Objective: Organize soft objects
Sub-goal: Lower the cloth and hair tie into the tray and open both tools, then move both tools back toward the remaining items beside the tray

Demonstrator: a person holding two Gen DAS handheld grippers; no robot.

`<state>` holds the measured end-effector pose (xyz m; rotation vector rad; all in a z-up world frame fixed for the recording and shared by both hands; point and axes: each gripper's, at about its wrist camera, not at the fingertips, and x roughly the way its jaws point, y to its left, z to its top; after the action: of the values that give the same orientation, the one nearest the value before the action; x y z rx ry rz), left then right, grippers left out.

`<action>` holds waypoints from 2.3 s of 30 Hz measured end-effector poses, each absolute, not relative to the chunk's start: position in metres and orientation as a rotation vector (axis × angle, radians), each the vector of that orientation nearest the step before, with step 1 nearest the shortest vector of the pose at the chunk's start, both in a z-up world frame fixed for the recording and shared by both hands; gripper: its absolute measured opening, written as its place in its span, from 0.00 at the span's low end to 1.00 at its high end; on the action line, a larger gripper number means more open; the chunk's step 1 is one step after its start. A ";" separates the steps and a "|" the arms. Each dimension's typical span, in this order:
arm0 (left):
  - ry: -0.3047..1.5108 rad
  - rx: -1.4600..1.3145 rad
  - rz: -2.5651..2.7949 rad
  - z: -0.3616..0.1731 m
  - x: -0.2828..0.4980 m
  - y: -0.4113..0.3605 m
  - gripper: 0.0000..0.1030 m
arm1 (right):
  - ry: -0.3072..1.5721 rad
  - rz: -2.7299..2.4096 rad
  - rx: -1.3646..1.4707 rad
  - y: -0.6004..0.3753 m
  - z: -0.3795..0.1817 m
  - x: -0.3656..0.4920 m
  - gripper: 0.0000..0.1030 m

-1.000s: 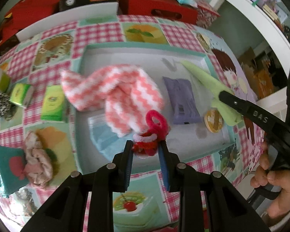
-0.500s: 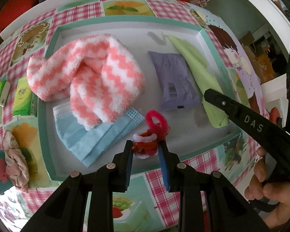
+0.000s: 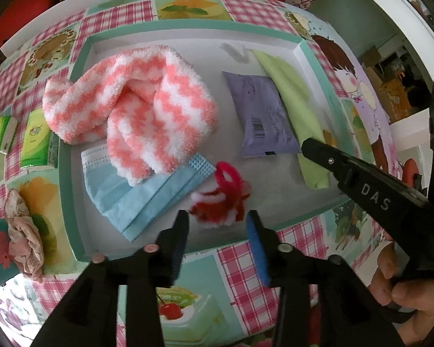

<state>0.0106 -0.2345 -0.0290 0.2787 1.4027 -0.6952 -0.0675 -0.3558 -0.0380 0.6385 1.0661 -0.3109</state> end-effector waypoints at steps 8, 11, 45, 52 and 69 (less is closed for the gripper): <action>1.388 0.250 -0.694 -0.012 0.007 -0.221 0.44 | 1.067 -0.314 0.625 -0.352 -0.029 -0.074 0.22; 1.377 0.243 -0.675 -0.005 0.006 -0.213 0.46 | 1.068 -0.315 0.618 -0.350 -0.026 -0.075 0.27; 1.248 0.142 -0.395 0.019 0.020 -0.131 0.85 | 1.110 -0.327 0.452 -0.307 0.002 -0.083 0.96; 1.237 0.107 -0.383 0.021 0.023 -0.121 0.85 | 1.087 -0.333 0.418 -0.302 0.010 -0.081 1.00; 1.197 0.078 -0.397 0.040 0.040 -0.092 0.85 | 1.068 -0.299 0.406 -0.283 0.022 -0.062 1.00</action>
<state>0.0397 -0.0919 0.0399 0.0781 1.1968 -0.3969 -0.0620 -0.2829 0.0215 0.4057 1.0684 -0.2995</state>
